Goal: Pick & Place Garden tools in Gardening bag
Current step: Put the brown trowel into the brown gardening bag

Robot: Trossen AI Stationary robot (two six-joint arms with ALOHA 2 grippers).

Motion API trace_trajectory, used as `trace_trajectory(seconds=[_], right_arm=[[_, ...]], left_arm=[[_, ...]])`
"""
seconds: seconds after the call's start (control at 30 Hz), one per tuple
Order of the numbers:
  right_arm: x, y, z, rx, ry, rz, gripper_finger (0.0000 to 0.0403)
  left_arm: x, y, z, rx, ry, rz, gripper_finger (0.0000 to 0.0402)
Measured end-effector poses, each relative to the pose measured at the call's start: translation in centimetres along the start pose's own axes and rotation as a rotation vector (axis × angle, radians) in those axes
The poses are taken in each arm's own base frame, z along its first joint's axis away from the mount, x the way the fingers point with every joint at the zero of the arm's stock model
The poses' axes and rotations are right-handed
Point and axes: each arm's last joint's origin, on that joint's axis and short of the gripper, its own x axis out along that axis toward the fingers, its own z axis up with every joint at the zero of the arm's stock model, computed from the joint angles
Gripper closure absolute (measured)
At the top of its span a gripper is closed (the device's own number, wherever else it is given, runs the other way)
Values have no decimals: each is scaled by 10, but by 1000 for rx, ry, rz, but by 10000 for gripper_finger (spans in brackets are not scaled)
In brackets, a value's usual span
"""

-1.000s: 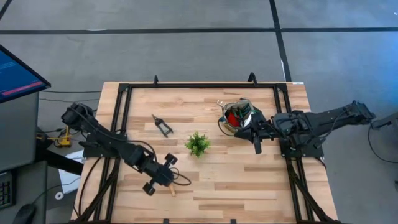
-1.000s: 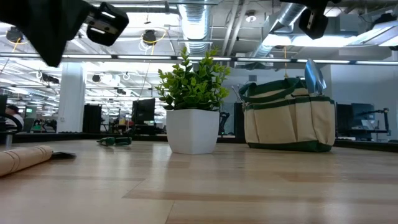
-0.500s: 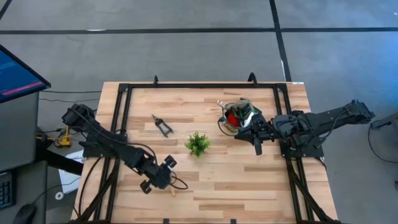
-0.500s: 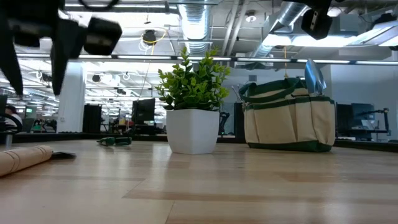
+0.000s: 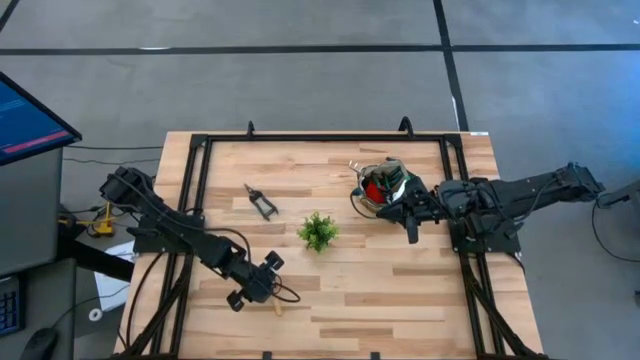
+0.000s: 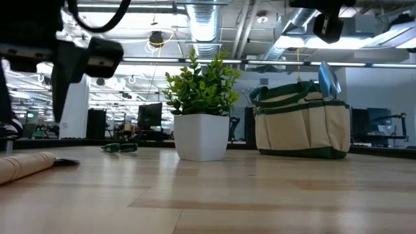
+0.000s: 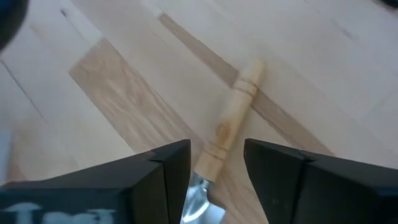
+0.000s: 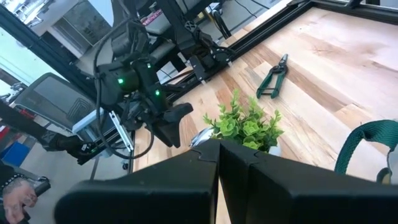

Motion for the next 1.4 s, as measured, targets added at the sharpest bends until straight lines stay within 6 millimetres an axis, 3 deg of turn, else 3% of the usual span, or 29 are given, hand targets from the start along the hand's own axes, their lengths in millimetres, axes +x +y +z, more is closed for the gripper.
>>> trace_trajectory(seconds=[0.47, 0.77, 0.93, 1.23, 1.4], right_arm=[[0, -2, 1, 3, -6, -9, 403], [0, -2, 1, 17, -11, -15, 403], [0, -2, 1, 21, -10, -15, 403], [0, -2, 1, 21, -11, -15, 403], [0, -1, 1, 20, -9, -12, 403]], left_arm=[[12, -1, -16, -17, -25, 1, 259], [43, 3, -24, -44, 15, -63, 259], [40, 3, -22, -47, 2, -59, 261], [39, 3, -23, -132, 7, -57, 323], [39, 5, -23, -266, 8, -51, 363]])
